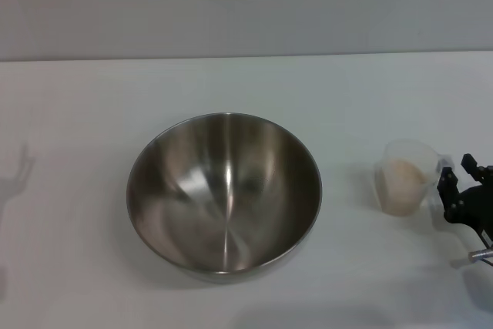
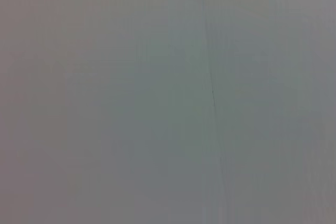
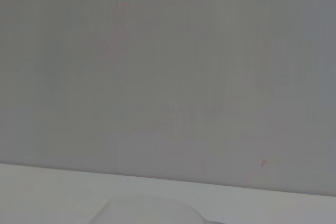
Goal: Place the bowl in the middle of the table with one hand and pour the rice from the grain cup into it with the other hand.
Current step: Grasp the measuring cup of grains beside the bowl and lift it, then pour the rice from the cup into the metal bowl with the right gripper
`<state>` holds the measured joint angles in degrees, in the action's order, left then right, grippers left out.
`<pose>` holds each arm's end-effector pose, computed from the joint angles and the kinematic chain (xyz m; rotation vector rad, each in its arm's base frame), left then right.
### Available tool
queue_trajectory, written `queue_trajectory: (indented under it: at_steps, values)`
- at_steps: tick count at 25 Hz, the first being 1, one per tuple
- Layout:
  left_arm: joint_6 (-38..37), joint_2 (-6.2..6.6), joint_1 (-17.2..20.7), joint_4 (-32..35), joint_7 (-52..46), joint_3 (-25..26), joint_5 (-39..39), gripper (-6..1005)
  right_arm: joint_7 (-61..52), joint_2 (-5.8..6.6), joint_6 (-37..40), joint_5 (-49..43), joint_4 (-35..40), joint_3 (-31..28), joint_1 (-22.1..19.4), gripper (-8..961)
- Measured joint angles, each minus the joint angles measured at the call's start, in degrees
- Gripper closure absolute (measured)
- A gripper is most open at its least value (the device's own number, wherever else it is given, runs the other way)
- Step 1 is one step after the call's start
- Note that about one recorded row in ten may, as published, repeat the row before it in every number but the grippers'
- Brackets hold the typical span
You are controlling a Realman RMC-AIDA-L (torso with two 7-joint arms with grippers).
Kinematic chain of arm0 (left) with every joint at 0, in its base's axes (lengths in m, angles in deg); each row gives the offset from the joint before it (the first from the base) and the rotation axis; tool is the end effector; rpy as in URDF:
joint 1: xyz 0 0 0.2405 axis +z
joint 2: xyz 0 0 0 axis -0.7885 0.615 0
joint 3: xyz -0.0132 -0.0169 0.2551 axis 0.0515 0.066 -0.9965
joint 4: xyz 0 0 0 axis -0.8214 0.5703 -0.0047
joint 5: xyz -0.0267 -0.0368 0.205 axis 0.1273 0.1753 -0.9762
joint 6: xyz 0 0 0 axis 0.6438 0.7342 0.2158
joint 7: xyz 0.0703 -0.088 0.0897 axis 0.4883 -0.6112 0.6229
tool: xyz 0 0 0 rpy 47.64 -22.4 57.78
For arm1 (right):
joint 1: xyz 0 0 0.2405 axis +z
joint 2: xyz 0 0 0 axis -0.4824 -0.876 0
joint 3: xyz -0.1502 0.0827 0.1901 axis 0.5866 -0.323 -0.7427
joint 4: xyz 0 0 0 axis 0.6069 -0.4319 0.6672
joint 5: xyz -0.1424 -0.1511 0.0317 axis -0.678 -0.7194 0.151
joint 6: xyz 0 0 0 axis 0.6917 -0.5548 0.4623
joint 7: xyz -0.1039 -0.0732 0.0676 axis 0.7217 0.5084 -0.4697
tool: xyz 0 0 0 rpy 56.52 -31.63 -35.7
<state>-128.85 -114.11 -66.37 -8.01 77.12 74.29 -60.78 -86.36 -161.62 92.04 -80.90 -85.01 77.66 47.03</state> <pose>-0.3457 0.2865 0.0407 -1.2929 -0.3406 -0.6949 0.3548 0.2655 -0.0493 -1.6927 0.5839 0.5481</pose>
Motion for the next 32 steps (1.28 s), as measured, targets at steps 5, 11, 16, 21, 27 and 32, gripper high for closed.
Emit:
queue_trajectory:
  at_steps: [5,11,16,21,27,32]
  values:
    - [0.0,0.00,0.0,0.1,0.0,0.0,0.0,130,0.0,-0.05,0.0,-0.1,-0.1,0.1,0.0,649]
    - [0.1,0.00,-0.2,0.5,0.0,0.0,0.0,130,0.0,-0.13,-0.1,0.2,0.0,-0.5,0.0,816]
    - [0.1,0.00,-0.4,0.9,0.0,0.0,0.0,130,0.0,-0.14,0.4,0.3,0.0,-1.9,-0.4,915]
    - [0.1,0.00,-0.5,0.9,0.0,0.0,0.0,130,0.0,-0.12,7.2,0.3,-0.4,-2.2,-1.9,943]
    - [0.1,0.00,-0.4,0.9,0.0,0.0,0.0,130,0.0,0.19,17.8,-0.2,-0.8,-1.6,-3.3,943]
    - [0.1,0.00,-0.3,0.9,0.0,0.0,0.0,130,0.0,0.31,22.9,-1.1,-0.4,-0.9,-1.1,943]
